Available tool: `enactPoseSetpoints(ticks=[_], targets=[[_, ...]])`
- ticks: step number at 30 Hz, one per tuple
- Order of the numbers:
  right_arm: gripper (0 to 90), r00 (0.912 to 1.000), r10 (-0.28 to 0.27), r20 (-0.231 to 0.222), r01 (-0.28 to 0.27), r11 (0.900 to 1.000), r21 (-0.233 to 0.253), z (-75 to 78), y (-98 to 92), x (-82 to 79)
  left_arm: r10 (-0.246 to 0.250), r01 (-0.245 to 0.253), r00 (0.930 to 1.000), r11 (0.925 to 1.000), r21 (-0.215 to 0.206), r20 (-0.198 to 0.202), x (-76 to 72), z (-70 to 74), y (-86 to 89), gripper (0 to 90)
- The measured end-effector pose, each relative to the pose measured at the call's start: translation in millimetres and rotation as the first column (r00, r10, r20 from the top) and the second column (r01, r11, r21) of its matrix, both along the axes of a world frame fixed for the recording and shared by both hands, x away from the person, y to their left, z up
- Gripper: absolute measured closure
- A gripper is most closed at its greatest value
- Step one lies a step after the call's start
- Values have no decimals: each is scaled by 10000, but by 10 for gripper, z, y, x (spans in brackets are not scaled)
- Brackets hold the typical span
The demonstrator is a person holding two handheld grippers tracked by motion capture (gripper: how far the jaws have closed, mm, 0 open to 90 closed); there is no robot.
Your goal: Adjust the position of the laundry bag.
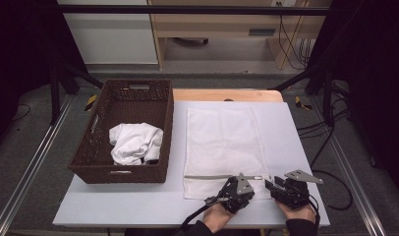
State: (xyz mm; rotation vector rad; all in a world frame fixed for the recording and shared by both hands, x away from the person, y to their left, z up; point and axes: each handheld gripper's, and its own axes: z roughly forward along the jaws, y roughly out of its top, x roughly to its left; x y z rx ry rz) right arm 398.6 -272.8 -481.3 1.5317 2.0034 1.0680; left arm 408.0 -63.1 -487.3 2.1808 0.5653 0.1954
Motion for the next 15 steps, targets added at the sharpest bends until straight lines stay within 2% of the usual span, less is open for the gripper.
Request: enactPoseSetpoints(ticks=[11,15], targets=[[561,9998,90,-197,-92,9999,-125,-25,40,22,26,-25,10000,9999,104,-94,5,-9,-21,889],[558,9999,94,-144,-97,9996,-249,-26,41,23,14,-12,9999,9999,141,-123,12,-9,-18,889]])
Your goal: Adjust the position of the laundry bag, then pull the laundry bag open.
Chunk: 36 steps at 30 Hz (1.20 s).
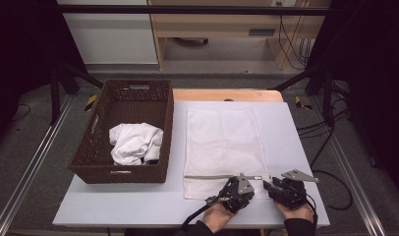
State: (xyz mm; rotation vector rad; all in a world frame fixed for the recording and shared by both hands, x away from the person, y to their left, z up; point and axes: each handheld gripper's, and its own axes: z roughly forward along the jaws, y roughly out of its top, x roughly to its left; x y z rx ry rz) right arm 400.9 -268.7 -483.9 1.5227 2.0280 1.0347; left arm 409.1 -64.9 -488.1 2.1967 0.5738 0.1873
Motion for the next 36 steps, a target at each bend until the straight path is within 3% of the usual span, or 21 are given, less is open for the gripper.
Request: enactPoseSetpoints(ticks=[13,20,22,23,24,29,34,36], targets=[[566,10000,-85,-10,85,9999,-70,-10,33,4,27,-27,9999,10000,27,142,-15,-3,-12,889],[669,9995,-296,-85,292,9987,-427,4,104,-17,-16,14,9998,10000,83,198,-22,-2,-15,889],[752,9990,-423,-124,416,9976,-548,9,115,-20,-7,5,9998,10000,90,222,-25,-2,-17,889],[752,9990,-423,-124,416,9976,-548,9,115,-20,10,-13,9997,9999,113,252,-27,-1,-17,889],[822,9991,-423,-86,416,9966,-716,11,103,-10,13,-16,9996,9999,114,265,-28,-2,-18,889],[881,9994,-248,-238,237,9986,-479,27,70,-11,4,-12,9992,9998,194,397,-41,0,-24,888],[888,9999,-140,-60,138,9994,-333,57,45,-16,27,-32,9994,9999,131,339,-40,0,-22,875],[890,9999,-50,94,50,10000,-35,100,35,-28,-90,87,9994,9999,111,333,-38,2,-16,834]])
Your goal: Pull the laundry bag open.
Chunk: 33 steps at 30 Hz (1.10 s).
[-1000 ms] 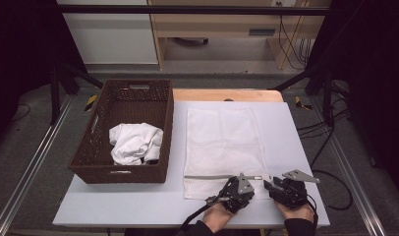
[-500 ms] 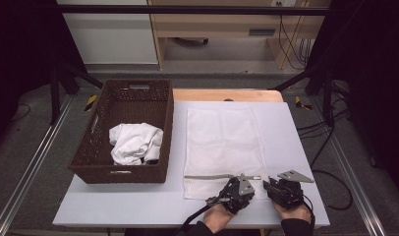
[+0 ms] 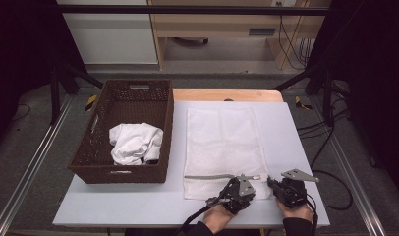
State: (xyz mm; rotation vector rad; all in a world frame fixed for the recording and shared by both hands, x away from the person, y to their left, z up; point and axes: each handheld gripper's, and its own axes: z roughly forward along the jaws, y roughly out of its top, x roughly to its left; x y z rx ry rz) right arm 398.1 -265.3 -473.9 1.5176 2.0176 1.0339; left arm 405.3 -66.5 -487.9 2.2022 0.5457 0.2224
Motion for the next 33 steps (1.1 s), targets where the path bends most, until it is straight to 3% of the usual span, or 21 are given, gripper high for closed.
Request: enactPoseSetpoints(ticks=[2,6,8,11,14,16,19,20,21,22,23,25,27,33], targets=[[890,10000,12,82,-12,10000,22,12,-6,2,-17,17,10000,10000,51,52,-2,2,1,804],[891,9993,188,315,-198,9993,332,89,-21,5,75,-75,10000,9999,-79,-27,-15,3,-12,656],[890,9979,321,561,-349,9982,489,138,-19,10,206,-208,9996,9997,144,171,-23,12,-57,555],[890,9972,357,651,-394,9976,565,179,-1,15,249,-308,9959,9972,675,867,-60,17,-142,445],[890,9958,399,824,-453,9968,652,236,6,14,374,-449,9938,9965,705,1044,-75,13,-194,391],[890,9947,435,929,-507,9957,776,279,12,12,632,-705,9924,9953,663,1055,-69,12,-205,415],[890,9938,495,1000,-579,9949,825,306,26,4,836,-878,9929,9950,483,843,-49,3,-196,543],[889,9938,573,948,-649,9948,784,308,48,6,797,-819,9952,9960,367,573,-24,4,-181,628],[889,9938,573,948,-649,9948,784,308,48,6,893,-910,9945,9954,310,539,-14,3,-173,628],[889,9939,593,927,-666,9948,776,304,52,7,1012,-1030,9933,9942,312,552,-5,4,-167,676],[885,9939,634,904,-708,9942,812,292,53,12,1098,-1119,9923,9932,332,578,6,6,-158,783],[882,9939,637,898,-712,9940,833,287,52,14,1140,-1165,9914,9925,368,639,10,6,-154,870],[851,9937,668,902,-748,9933,881,253,46,27,1139,-1151,9924,9930,252,470,29,6,-137,884],[680,9945,610,850,-686,9936,898,178,52,51,1102,-1116,9927,9934,255,495,28,4,-140,887]])
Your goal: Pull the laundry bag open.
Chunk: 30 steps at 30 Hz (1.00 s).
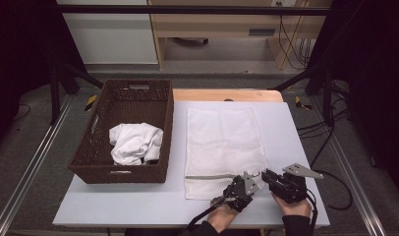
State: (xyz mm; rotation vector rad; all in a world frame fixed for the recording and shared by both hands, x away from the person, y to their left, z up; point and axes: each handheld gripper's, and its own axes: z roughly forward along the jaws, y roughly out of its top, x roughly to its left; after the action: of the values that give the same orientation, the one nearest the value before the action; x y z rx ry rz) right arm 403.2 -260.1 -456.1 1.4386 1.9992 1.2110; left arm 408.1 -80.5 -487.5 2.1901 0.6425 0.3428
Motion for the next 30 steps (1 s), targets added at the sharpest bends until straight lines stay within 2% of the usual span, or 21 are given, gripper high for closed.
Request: enactPoseSetpoints(ticks=[1,2,5,7,10,15,18,20,21,22,23,25,26,28,30], targets=[[680,10000,0,0,0,10000,0,0,0,0,0,0,10000,10000,0,0,0,0,0,887],[572,9998,-135,158,136,9999,-84,-8,1,-5,-2,2,10000,10000,-11,-10,1,0,2,887],[452,9988,-485,119,485,9988,-62,0,-14,-13,-8,8,10000,10000,8,39,-2,-2,0,888],[380,9972,-741,-5,741,9972,-38,2,-38,-19,-11,11,10000,10000,16,54,-4,-2,-1,887],[336,9948,-949,-383,946,9955,-92,-36,-65,-9,-9,9,10000,10000,41,95,-8,-2,-1,888],[339,9895,-980,-1059,990,9951,34,-142,-61,48,13,-14,9999,10000,55,169,-16,-2,-3,887],[392,9877,-798,-1341,850,9958,330,-181,-54,89,13,-15,9998,10000,81,218,-23,0,-3,887],[449,9871,-774,-1405,853,9950,511,-190,-53,107,15,-17,9997,10000,70,247,-25,-3,-6,887],[449,9871,-774,-1405,853,9950,511,-190,-53,107,15,-17,9997,10000,70,247,-25,-3,-6,887],[487,9859,-820,-1456,915,9940,604,-186,-55,112,22,-24,9997,10000,71,262,-25,-2,-5,887],[596,9873,-824,-1359,926,9932,702,-172,-85,118,16,-18,9997,10000,79,236,-25,-1,-4,886],[628,9856,-874,-1445,1002,9915,834,-162,-89,114,8,-9,9998,10000,49,207,-23,0,-2,886],[658,9871,-754,-1412,923,9888,1175,-140,-117,112,31,-33,9997,10000,51,244,-27,3,2,886],[581,9874,-739,-1403,914,9882,1230,-142,-112,113,15,-13,9993,10000,-40,375,-39,3,6,887],[470,9889,-897,-1183,995,9919,795,-164,-85,112,51,-46,9991,9999,-99,425,-43,3,10,887]])
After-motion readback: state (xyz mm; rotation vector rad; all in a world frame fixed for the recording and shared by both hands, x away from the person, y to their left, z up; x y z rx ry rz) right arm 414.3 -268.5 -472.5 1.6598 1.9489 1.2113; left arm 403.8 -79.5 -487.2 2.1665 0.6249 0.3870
